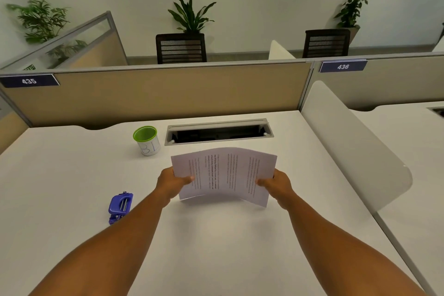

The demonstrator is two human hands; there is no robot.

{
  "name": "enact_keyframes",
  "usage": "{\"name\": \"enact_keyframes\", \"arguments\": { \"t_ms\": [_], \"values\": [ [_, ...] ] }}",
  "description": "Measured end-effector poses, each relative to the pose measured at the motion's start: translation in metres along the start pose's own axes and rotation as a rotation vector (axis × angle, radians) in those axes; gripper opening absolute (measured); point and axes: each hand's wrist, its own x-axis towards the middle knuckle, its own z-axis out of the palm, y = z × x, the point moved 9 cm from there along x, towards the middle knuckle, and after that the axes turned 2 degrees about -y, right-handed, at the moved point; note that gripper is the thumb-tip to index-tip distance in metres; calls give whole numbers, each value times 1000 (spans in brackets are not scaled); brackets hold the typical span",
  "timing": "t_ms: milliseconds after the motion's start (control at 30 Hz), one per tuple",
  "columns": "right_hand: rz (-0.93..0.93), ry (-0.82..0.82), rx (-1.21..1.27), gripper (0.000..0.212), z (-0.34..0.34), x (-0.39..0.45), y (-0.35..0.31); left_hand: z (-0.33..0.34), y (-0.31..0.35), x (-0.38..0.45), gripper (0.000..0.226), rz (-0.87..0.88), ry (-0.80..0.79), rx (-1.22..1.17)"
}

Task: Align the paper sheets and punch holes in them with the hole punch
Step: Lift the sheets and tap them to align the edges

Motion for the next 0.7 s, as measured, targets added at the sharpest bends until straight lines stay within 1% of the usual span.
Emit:
{"name": "enact_keyframes", "arguments": {
  "t_ms": [100, 200, 300, 367, 567, 633, 700],
  "values": [
    [1, 0, 14, 30, -1, -4, 4, -3, -16, 1, 48, -61, -4, 69],
    [-15, 12, 18, 26, -4, -5, 2, -8, -18, 2, 41, -62, 10, 74],
    [-22, 23, 55, 18, -5, -4, -1, -11, -12, 5, 37, -31, 40, 26],
    [-14, 27, 76, 17, -6, -3, -2, -14, -8, 6, 37, -21, 73, -38],
    [48, 41, 206, 25, -8, -4, 3, -26, 0, 6, 46, -36, 209, -165],
    [76, 57, 305, 26, -8, -3, 8, -29, -3, 7, 49, -65, 231, -207],
    [117, 81, 432, 31, -7, 0, 15, -27, -8, 8, 53, -108, 225, -300]
  ]
}}
